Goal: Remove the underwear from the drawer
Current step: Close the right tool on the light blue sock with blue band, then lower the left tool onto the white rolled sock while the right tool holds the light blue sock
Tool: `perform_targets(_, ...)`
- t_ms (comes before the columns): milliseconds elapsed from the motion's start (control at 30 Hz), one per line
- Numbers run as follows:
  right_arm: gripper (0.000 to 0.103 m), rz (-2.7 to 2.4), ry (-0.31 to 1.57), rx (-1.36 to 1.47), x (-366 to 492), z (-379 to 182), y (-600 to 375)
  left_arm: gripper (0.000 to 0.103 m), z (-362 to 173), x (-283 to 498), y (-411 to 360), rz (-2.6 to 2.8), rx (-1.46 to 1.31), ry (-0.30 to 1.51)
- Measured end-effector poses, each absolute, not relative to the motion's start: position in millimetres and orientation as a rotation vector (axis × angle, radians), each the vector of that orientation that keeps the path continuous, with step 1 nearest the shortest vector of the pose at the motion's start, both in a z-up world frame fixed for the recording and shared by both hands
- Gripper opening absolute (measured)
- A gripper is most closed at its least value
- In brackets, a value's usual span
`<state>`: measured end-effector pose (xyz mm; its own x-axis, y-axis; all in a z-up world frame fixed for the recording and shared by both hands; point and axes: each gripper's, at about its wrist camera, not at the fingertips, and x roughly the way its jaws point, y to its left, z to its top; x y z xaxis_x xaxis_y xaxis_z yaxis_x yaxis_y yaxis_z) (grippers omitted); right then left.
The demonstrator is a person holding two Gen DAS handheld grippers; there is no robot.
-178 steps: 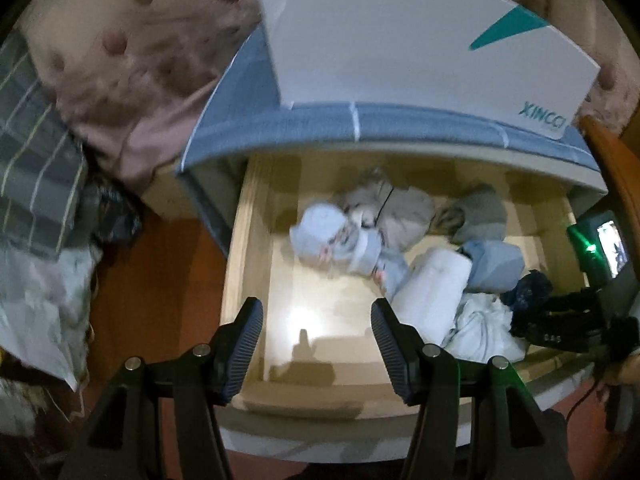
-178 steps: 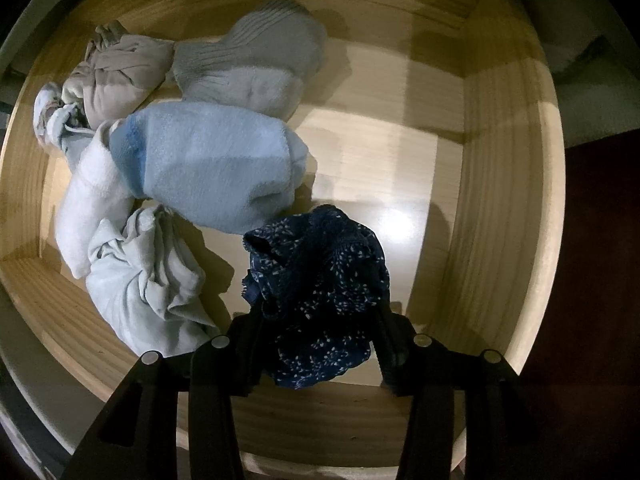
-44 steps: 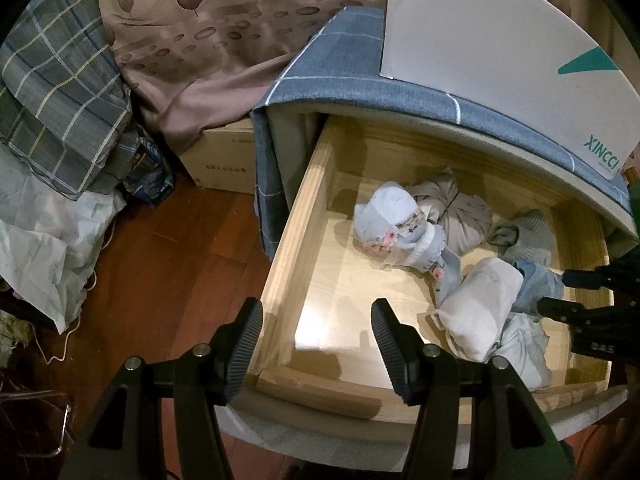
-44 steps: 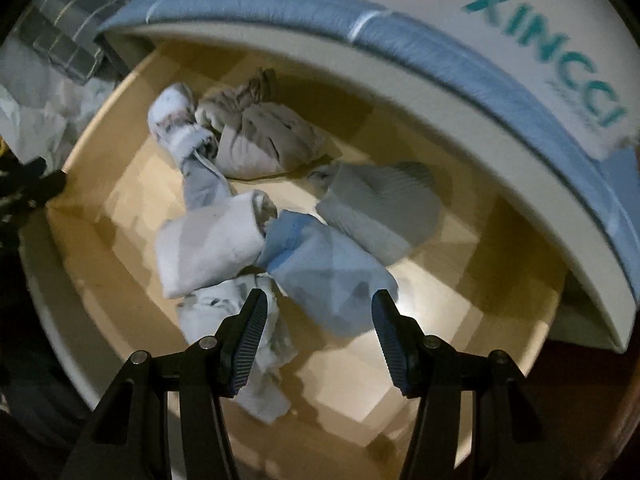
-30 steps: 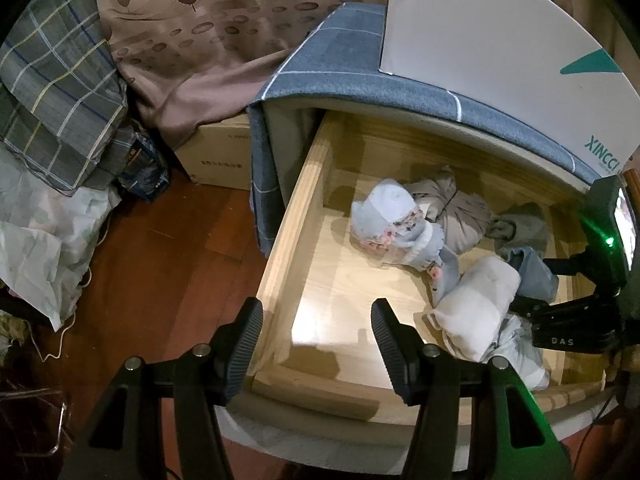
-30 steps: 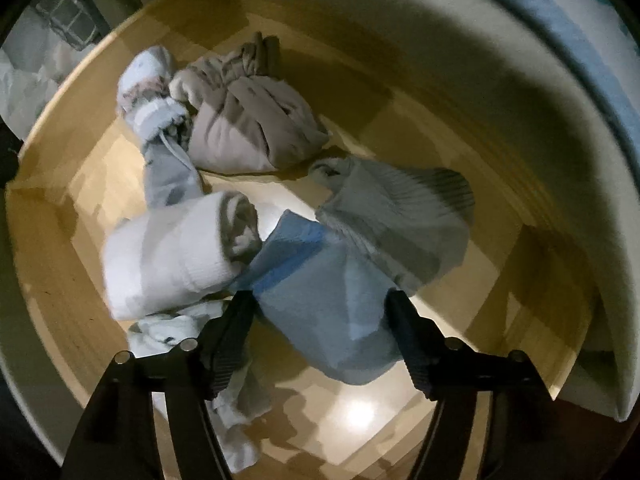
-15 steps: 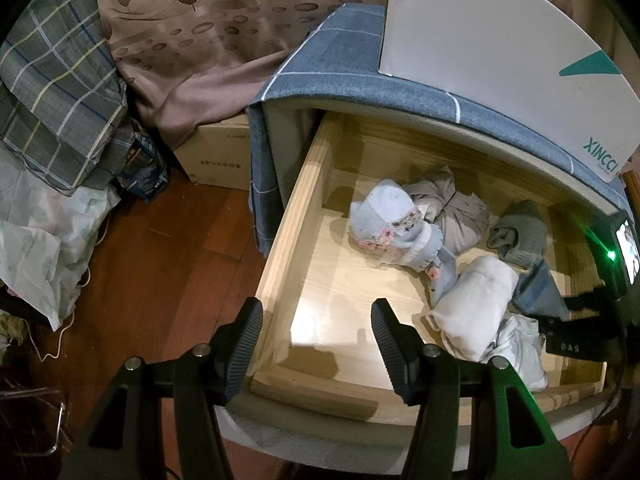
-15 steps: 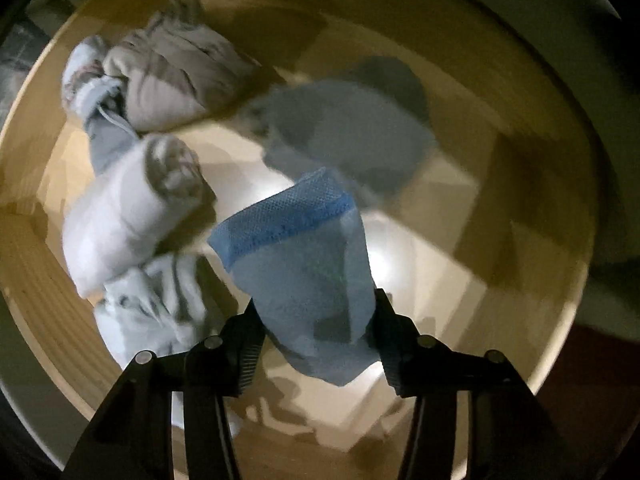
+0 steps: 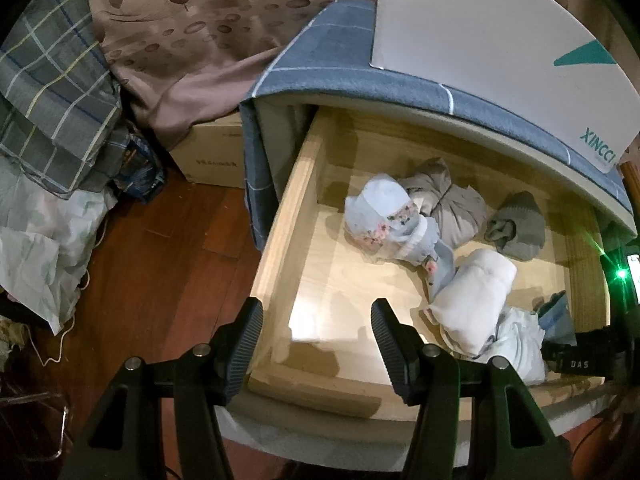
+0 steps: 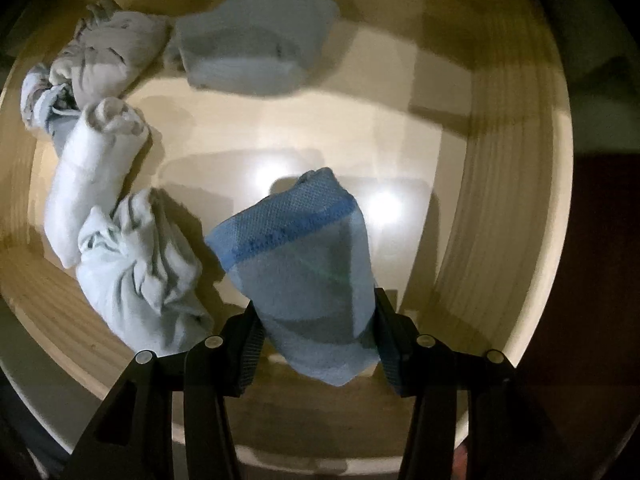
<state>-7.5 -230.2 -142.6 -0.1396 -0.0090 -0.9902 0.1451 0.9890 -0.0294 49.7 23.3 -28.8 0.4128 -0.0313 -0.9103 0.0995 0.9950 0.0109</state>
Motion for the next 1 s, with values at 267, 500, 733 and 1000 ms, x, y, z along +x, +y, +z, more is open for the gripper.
perform_targets(267,0.047,-0.157,1.724,0.14,-49.1,-161.9,-231.3,0.058,-37.0,52.7,18.9,-0.141,0.063,1.192)
perform_targets(500,0.047,-0.176,1.709,0.135,-55.7,-165.6,-223.9,0.058,-44.6,56.0,16.7,-0.205,0.037,1.244)
perform_targets(733,0.047,-0.179,1.699,0.144,-46.6,-155.8,-225.1,0.058,-46.1,61.4,23.3,-0.201,-0.013,1.261)
perform_targets(1000,0.047,-0.175,1.697,0.156,-36.4,-134.8,-255.1,0.058,-43.8,59.1,-1.7,-0.247,0.057,1.262)
